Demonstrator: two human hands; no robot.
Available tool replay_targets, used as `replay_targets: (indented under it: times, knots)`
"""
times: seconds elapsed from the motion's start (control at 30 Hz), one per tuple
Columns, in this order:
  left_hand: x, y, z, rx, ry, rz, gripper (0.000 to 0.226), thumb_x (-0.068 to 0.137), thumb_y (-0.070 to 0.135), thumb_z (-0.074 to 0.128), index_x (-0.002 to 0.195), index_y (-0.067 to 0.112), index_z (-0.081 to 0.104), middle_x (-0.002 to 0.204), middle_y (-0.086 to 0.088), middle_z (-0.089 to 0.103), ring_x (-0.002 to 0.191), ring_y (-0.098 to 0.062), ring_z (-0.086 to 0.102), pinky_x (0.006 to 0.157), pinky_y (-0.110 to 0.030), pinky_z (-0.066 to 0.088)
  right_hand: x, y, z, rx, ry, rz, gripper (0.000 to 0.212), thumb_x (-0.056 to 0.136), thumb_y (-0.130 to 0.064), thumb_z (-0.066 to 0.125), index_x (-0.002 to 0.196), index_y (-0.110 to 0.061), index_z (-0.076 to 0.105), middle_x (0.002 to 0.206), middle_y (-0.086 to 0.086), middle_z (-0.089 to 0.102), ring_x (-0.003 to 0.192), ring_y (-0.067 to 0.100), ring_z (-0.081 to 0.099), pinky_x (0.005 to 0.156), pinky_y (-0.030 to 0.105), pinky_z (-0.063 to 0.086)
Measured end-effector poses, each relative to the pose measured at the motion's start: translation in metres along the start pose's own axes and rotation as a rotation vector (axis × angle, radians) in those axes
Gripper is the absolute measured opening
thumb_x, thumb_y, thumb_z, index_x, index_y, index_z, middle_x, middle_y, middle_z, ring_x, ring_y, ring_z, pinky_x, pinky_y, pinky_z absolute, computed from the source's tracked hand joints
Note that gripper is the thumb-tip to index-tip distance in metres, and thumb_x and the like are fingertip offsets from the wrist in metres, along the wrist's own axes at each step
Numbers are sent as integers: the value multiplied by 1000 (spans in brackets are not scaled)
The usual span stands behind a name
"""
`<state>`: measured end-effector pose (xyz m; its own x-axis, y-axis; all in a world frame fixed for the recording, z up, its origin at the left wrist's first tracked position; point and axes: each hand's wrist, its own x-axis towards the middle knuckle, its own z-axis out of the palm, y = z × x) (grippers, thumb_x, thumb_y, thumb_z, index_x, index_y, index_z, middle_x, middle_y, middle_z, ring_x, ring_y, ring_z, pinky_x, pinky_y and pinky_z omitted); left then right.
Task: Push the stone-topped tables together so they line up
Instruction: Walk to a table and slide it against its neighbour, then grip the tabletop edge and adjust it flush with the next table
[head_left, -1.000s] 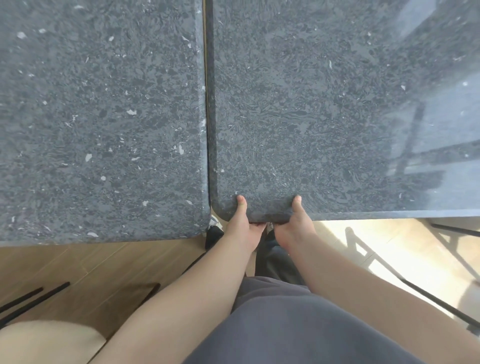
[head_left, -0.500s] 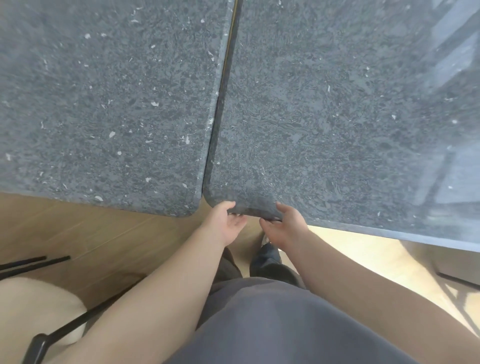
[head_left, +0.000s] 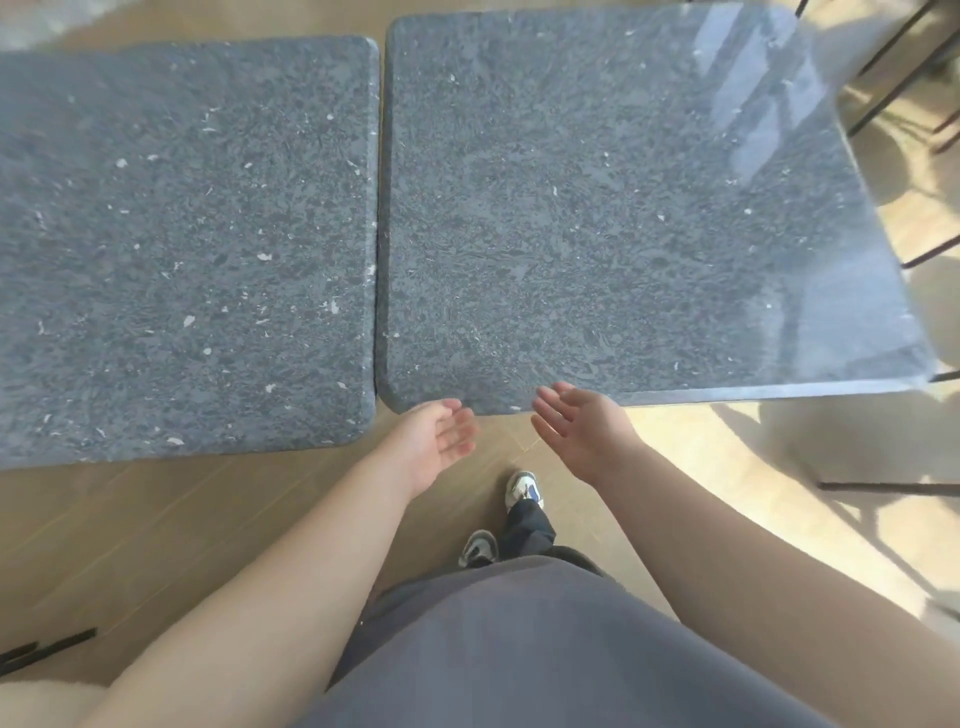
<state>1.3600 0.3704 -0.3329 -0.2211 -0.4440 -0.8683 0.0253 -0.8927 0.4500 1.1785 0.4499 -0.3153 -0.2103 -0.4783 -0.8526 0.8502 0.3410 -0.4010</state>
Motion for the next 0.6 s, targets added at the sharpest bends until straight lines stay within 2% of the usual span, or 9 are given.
replay_targets:
  times: [0.13,0.27,0.4,0.6]
  knots:
    - [-42,14,-9,87,-42,187,25,103,1,39,117,4,59,118,-17,69,98,-29,69,94,-48,54,-43,-3,-10,-45,-23,-163,31,98,-3,47,127,-6,56,113,10,66,102,22,65,97,40,51]
    - [-79,19,-3,175,-93,345,23,101,-1,44,115,5,61,113,-16,72,98,-28,72,94,-48,56,-87,-12,-23,-104,-23,-339,22,94,1,54,112,-9,60,93,7,67,82,20,64,84,34,54]
    - [-107,22,34,294,-174,500,23,100,-1,45,115,7,60,109,-17,70,94,-26,71,90,-44,56,-129,-30,-46,-195,32,-538,20,93,4,53,109,-8,59,84,3,64,76,18,61,77,30,52]
    - [-145,22,133,473,-368,730,28,99,-6,40,114,8,59,99,-10,69,91,-23,68,84,-37,57,-177,-76,-109,-204,190,-765,21,94,5,52,106,-10,60,82,1,66,77,17,62,80,33,53]
